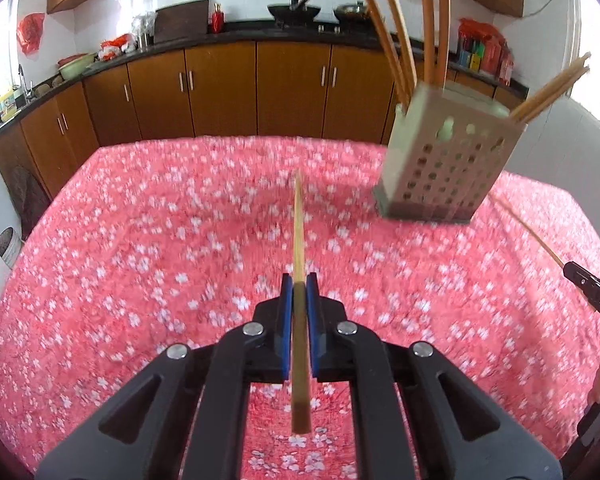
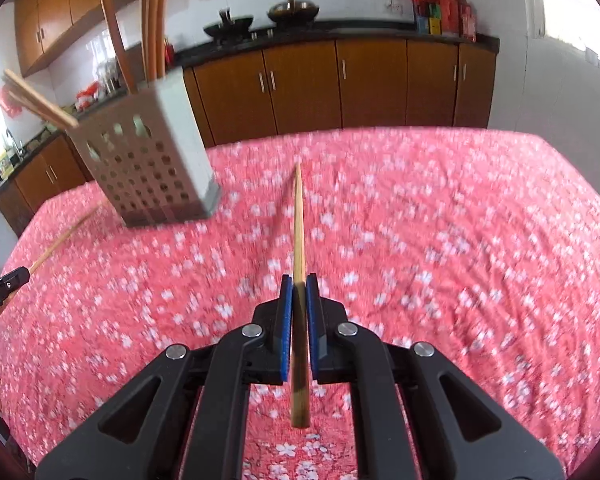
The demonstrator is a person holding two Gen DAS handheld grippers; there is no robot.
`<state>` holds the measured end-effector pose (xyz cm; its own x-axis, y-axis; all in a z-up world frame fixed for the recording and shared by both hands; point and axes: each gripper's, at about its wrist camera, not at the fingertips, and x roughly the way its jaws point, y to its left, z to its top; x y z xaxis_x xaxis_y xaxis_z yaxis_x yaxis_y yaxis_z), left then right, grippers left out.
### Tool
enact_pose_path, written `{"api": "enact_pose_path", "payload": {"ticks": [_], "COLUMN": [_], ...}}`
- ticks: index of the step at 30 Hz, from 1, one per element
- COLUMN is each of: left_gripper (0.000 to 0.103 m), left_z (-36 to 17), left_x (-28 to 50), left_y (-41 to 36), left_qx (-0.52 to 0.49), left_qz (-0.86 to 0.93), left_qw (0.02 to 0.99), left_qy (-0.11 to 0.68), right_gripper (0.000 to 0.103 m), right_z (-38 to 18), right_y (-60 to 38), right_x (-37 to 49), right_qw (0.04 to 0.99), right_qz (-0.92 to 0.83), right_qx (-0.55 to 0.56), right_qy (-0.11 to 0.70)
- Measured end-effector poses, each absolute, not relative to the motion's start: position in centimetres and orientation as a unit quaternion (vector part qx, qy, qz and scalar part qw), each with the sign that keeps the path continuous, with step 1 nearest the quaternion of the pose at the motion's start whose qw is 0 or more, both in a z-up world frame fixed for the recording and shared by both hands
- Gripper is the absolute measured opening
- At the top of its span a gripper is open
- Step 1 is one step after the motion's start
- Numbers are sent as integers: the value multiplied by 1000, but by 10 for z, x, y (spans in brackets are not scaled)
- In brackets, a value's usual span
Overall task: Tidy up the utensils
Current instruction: 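Lift both held chopsticks upright above the perforated holder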
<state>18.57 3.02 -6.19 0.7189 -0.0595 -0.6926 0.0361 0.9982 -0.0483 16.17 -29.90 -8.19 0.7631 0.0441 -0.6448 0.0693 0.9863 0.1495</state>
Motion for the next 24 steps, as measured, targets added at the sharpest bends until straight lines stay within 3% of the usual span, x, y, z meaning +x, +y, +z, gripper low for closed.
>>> {"api": "enact_pose_path", "payload": {"ticks": [8, 24], "left_gripper": [8, 8], "left_z": [3, 64], "left_x": [178, 179], "left_y": [41, 27], "left_qx": [-35, -28], "left_qz": [-31, -74], "left_qw": [954, 965], "left_qy": [296, 248], "right_gripper": [8, 8], "right_z": [-19, 35], "right_y": [-309, -304], "right_x": [147, 136], "right_qw": [966, 977], "right_qz": [-13, 18], "right_qx": [99, 111], "right_qy": [240, 181]}}
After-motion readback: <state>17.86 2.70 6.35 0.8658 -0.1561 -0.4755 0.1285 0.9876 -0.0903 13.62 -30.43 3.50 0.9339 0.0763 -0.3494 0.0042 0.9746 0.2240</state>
